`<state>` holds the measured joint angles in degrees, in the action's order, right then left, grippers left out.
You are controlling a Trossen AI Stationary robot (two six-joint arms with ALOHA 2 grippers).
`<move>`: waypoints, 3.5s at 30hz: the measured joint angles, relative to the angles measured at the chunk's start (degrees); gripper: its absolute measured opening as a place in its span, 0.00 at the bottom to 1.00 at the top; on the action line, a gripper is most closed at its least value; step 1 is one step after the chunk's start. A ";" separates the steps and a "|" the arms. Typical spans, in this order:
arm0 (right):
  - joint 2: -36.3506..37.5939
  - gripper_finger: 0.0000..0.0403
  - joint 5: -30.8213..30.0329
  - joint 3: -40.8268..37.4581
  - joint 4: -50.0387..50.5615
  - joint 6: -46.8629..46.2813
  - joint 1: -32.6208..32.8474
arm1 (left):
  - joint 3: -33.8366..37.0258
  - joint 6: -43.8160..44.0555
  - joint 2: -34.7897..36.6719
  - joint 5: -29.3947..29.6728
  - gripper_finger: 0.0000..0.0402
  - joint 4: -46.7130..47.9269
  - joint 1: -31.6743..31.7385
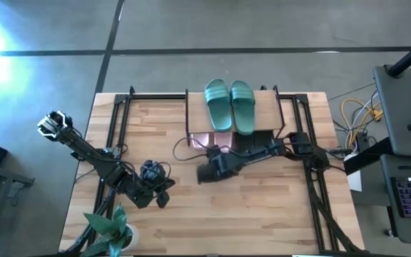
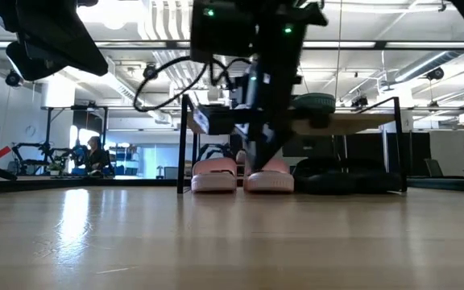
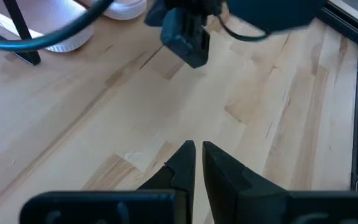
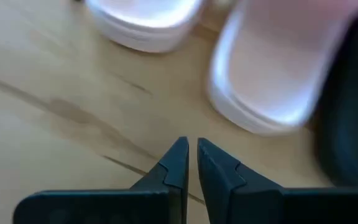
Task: Pick and place slides into the shelf
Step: Adjust the slides under the shelf, then return to Home Position
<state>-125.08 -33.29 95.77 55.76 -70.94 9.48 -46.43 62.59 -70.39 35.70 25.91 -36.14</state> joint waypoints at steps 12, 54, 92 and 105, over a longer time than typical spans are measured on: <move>-0.35 0.07 -0.51 -6.97 2.40 -9.21 -1.67 | 0.65 -0.41 0.00 0.02 0.04 -0.08 0.00; 0.69 0.07 -5.37 -18.18 16.56 -29.81 -2.69 | 0.89 -1.99 0.00 -1.57 0.04 0.00 -0.31; 6.68 0.07 6.65 -29.22 26.23 -46.20 6.78 | 0.89 -1.97 0.00 -2.42 0.04 0.05 -0.22; 33.59 0.07 -4.95 -28.54 -22.50 -3.58 24.22 | 0.79 -18.43 1.39 -4.94 0.04 -14.97 4.94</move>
<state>-91.49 -38.23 67.23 33.26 -74.52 33.69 -45.64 44.16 -69.00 30.76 10.94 -31.20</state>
